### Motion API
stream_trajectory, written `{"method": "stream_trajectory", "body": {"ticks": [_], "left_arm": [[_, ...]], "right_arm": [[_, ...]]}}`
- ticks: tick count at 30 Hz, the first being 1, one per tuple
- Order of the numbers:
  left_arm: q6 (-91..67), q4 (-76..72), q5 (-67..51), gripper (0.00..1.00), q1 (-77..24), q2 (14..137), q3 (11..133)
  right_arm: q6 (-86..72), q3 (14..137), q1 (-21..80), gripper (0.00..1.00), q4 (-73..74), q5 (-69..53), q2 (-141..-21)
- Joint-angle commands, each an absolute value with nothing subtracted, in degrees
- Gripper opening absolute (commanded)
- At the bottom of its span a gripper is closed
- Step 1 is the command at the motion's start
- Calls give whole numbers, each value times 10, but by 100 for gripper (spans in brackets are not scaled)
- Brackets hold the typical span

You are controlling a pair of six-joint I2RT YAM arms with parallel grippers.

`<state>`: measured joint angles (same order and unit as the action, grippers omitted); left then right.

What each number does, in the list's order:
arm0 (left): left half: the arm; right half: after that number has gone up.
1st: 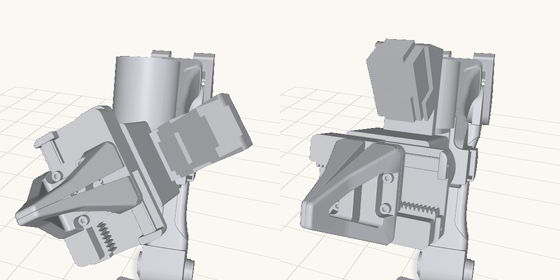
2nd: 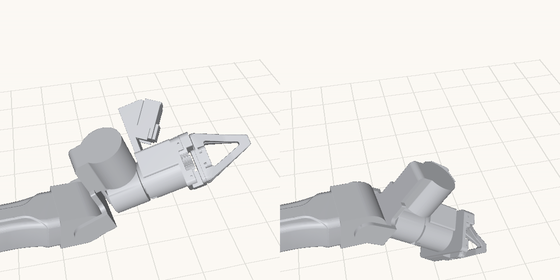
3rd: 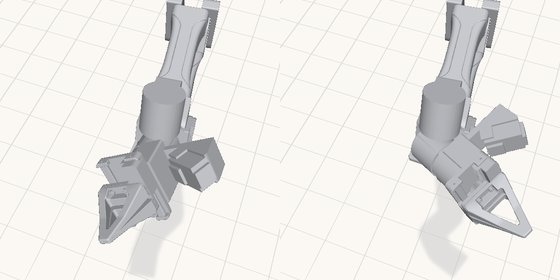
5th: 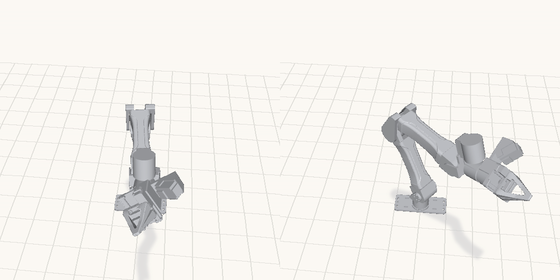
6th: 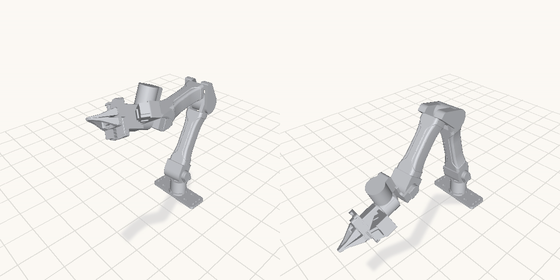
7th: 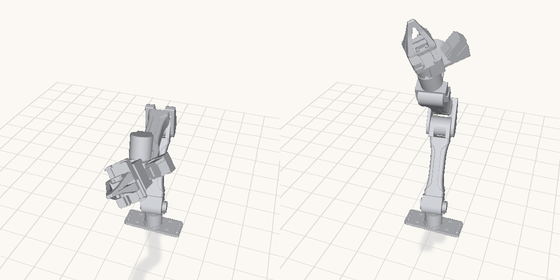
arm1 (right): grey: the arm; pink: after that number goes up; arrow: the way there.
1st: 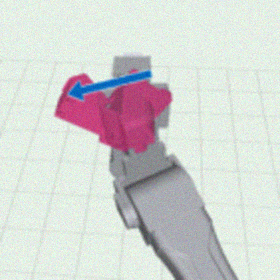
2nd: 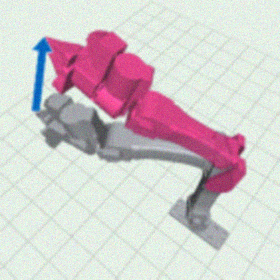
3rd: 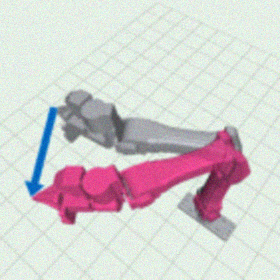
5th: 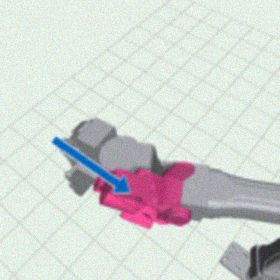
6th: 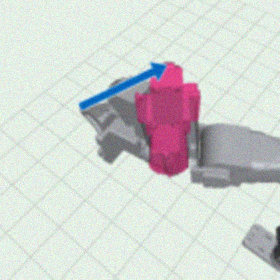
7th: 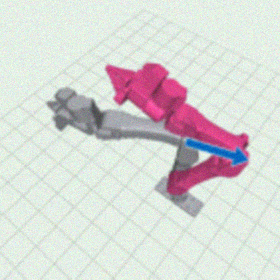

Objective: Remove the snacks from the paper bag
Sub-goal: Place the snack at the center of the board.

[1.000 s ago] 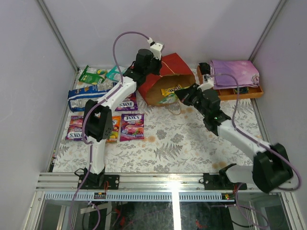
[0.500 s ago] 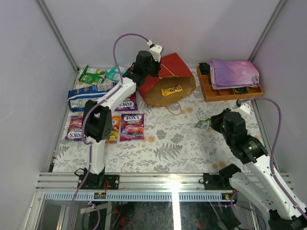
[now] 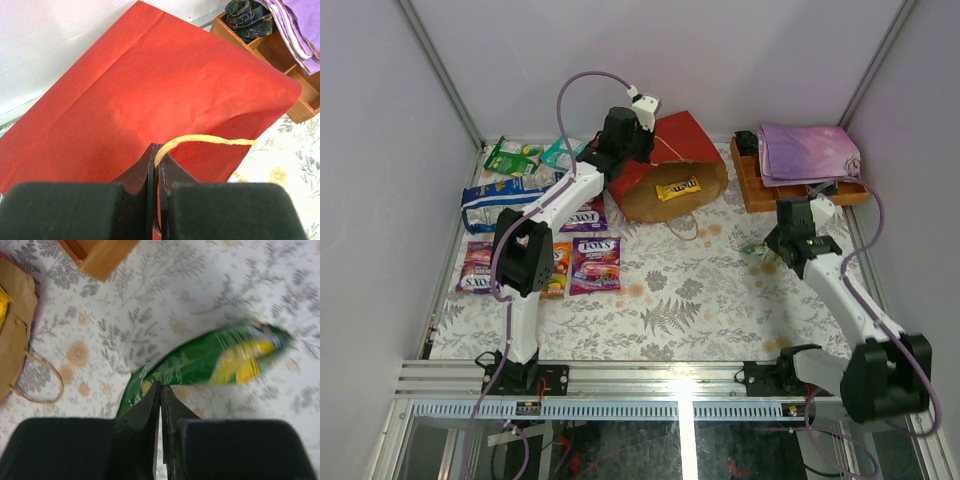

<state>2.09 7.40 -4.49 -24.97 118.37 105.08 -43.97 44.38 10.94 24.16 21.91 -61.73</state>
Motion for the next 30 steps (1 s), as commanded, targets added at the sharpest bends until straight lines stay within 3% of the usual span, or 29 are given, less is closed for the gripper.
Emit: {"method": "stream_trajectory", "body": {"ticks": [1, 4, 6, 7, 8, 13, 24, 30], "left_arm": [[31, 65, -37, 0, -246, 1161, 1049], [31, 68, -38, 0, -246, 1164, 1055], [34, 72, -36, 0, -246, 1166, 1059], [35, 73, -33, 0, -246, 1167, 1060], [37, 73, -31, 0, -246, 1165, 1060], [40, 72, -21, 0, -245, 1167, 1058], [34, 77, -31, 0, -244, 1185, 1071], [32, 76, -29, 0, -244, 1177, 1060]], "right_arm": [[-408, 509, 73, 10, 101, 164, -733], [-388, 560, 68, 45, 63, 166, -807], [-370, 602, 65, 83, 55, 159, -845], [-355, 625, 63, 95, 56, 153, -867], [-340, 645, 63, 98, 56, 151, -879], [-294, 711, 56, 99, 84, 152, -900], [-330, 673, -10, 99, 40, 31, -923], [-380, 616, -28, 99, 61, 73, -866]]}}
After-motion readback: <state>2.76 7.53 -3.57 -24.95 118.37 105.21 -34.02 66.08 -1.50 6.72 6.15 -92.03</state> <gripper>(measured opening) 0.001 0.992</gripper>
